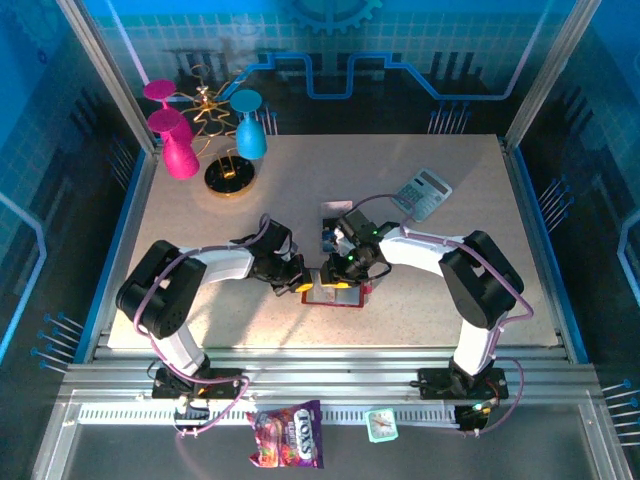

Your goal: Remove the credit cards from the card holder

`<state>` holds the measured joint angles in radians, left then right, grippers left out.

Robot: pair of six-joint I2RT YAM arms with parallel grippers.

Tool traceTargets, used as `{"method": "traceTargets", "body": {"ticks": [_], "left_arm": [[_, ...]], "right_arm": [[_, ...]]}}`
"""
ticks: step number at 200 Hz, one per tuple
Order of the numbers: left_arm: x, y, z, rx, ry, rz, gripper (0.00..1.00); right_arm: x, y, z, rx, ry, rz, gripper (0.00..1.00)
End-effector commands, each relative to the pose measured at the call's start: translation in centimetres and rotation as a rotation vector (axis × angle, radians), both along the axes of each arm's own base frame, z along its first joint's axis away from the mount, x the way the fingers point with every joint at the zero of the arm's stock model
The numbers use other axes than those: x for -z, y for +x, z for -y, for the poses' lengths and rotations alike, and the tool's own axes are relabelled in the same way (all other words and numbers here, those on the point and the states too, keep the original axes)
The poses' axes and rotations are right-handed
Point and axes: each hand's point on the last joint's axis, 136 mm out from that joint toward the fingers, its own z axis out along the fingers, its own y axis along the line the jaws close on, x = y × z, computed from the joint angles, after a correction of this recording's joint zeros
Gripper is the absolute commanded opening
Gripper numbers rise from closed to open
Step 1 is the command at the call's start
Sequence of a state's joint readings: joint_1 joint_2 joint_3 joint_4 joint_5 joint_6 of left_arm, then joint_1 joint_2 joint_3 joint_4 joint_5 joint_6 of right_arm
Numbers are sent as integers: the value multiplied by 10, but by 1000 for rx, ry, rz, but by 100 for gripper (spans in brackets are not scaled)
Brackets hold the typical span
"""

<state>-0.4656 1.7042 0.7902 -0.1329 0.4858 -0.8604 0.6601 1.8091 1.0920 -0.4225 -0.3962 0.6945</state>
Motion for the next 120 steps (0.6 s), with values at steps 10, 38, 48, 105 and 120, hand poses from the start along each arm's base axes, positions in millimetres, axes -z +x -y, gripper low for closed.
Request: {"method": "traceTargets", "body": {"ticks": [10,38,48,105,120], "left_arm": [[16,-12,-8,14,44,-55,4],[17,-16,-10,18,54,-61,5],[17,-17,-11,17,57,-64,5],[19,-18,-12,14,57,-70,5],[18,-19,-12,12,59,-70,5]], "right_arm": [[10,-6,6,-3,-27,-21,38],[13,-6,9,-2,-42,-21,38],[14,-6,12,-1,-56,-19,38],[19,-7,15,1,-65,-24,38],[21,-7,15,3,-61,-28,38]]}}
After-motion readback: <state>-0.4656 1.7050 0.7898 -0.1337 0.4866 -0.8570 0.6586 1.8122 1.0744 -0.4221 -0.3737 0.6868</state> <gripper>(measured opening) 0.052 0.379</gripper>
